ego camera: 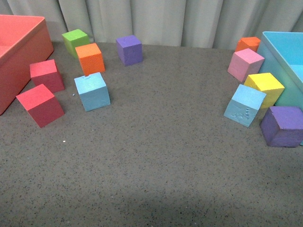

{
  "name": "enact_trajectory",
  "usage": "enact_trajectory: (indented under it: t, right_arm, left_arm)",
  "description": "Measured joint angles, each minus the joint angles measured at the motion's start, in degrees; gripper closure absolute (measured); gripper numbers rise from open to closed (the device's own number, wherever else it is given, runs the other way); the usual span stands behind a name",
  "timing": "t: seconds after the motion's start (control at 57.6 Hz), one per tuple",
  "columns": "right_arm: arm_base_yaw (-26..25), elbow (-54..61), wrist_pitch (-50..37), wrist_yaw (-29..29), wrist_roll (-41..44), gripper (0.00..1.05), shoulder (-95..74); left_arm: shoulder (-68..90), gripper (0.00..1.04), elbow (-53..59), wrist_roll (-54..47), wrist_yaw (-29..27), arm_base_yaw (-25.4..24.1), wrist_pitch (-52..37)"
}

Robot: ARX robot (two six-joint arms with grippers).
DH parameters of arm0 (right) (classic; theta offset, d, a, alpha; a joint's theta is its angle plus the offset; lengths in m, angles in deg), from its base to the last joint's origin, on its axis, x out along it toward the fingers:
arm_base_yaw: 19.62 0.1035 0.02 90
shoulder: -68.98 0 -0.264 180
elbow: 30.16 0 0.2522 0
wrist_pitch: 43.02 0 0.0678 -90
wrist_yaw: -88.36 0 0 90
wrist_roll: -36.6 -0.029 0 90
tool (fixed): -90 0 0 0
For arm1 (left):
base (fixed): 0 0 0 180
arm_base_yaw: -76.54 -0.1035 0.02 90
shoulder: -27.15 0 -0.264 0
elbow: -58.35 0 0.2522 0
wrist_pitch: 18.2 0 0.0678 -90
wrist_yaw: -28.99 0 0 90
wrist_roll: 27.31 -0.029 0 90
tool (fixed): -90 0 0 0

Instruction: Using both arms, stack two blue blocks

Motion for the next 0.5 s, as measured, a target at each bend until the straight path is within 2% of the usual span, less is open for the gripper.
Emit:
enact_trajectory:
  t: [0.104,0.174,0.26,0.382,0.503]
  right_arm:
    - [1.44,-11.82,1.57,-5.6,-11.58,0.1,-22.67]
    - [2.19,-19.08,3.96,-7.39,-18.1,0.1,-32.76]
    - [2.19,-29.7,12.66,-8.98,-24.5,0.1,-44.13]
    - [1.95,-40.44,21.62,-11.67,-31.58,0.1,-55.93]
    - [1.95,-47.98,25.0,-13.03,-34.51,0.1,-63.93]
  left_arm:
    - [0.02,0.07,0.0,0.0,0.0,0.0,0.0]
    - [0.02,0.07,0.0,0.0,0.0,0.0,0.0]
    - [0.02,0.07,0.0,0.0,0.0,0.0,0.0]
    - [0.02,0.07,0.0,0.0,0.0,0.0,0.0]
    - [0.02,0.07,0.0,0.0,0.0,0.0,0.0]
